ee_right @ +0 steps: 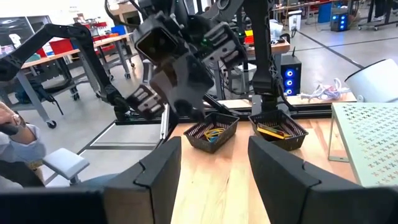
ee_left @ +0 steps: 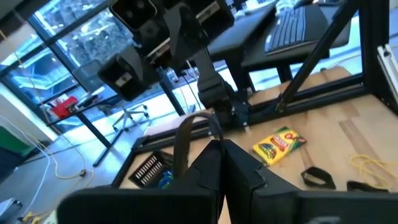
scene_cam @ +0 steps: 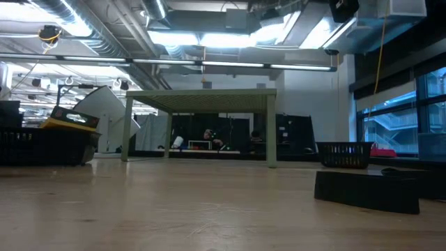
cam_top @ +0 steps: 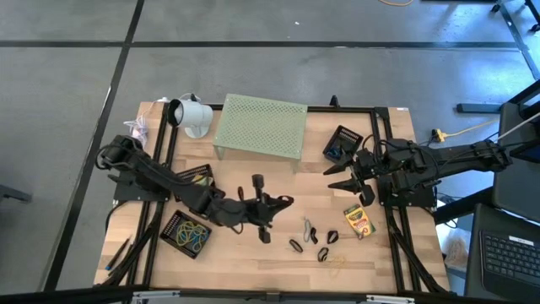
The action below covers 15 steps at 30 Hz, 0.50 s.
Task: Pick & Place Office Desk Supplies
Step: Put the black rubber band into the bottom left black bin
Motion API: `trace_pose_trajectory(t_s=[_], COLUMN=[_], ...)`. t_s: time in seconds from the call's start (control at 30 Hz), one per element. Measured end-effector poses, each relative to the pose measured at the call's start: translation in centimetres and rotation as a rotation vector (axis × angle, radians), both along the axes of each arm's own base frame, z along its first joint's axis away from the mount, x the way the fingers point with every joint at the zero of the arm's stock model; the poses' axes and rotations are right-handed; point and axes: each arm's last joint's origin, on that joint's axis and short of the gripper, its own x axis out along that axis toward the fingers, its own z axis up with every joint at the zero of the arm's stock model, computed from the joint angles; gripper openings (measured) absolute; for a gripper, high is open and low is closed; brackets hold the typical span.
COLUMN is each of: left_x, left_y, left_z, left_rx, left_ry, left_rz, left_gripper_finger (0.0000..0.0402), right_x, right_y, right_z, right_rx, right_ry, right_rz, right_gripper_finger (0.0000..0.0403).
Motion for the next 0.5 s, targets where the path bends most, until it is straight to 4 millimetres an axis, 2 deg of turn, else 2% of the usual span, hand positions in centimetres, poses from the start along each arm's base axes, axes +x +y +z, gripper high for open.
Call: trace_pose_trajectory(t_s=[0.5], left_x=[-0.48], left_y=[-0.96], left_z=[-0.16], left_rx=[0.026], left_ry=[0.02], left_rz=[-0.024], left_gripper_finger=[0.0003], right_x=[0.0], right_y=[0.0], right_z=[0.0], right_rx=[0.0], right_ry=[0.0], right_rz=[0.0], right_gripper_finger=[0.0191])
